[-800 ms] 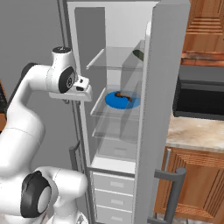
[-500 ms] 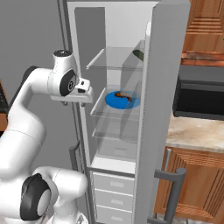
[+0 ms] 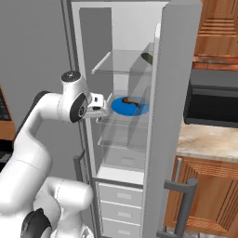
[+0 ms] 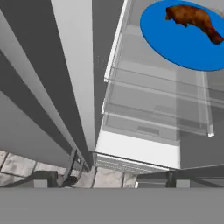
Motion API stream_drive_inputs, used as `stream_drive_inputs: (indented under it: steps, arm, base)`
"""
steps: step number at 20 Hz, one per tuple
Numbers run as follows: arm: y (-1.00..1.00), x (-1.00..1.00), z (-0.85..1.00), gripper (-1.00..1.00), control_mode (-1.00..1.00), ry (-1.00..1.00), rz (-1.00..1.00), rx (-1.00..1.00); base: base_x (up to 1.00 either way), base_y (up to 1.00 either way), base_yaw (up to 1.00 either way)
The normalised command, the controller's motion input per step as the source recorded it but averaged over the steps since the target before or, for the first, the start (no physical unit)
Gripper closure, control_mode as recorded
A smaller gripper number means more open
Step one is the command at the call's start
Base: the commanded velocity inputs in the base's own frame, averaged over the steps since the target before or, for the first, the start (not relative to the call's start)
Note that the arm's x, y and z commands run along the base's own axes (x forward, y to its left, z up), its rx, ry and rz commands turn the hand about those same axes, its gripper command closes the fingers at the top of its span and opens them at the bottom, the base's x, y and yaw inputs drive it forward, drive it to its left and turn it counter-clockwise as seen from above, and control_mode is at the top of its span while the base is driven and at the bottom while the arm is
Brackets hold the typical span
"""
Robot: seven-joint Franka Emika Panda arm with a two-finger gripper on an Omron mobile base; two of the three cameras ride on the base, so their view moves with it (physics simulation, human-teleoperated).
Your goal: Transport the chicken drumstick from the fridge to the microwave and turn on the microwave.
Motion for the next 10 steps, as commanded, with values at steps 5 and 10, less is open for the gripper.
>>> stream_drive_inputs:
  steps: [5, 10]
  arm:
    - [-0.64, 0.0, 0.0, -1.0, -1.0, -0.11, 0.01, 0.02]
    - [-0.6, 0.1, 0.0, -1.0, -1.0, -0.05, 0.0, 0.08]
  base:
    - [0.0, 0.0, 0.0]
    - [0.0, 0.0, 0.0]
